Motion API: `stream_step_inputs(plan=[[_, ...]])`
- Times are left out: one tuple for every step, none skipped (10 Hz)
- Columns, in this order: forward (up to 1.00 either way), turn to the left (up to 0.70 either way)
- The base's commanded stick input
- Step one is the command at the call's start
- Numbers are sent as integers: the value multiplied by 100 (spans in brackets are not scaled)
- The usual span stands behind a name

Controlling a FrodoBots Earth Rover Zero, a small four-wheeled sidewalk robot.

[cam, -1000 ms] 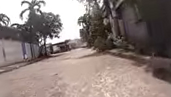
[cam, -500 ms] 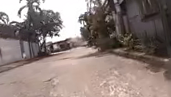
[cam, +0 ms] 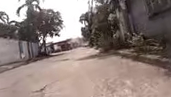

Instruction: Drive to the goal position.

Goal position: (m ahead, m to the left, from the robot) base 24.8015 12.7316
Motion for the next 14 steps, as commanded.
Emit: stream_step_inputs(plan=[[100,0],[100,0],[100,0],[100,0],[100,0],[100,0],[100,0],[100,0],[100,0],[100,0],[100,0],[100,0],[100,0],[100,0]])
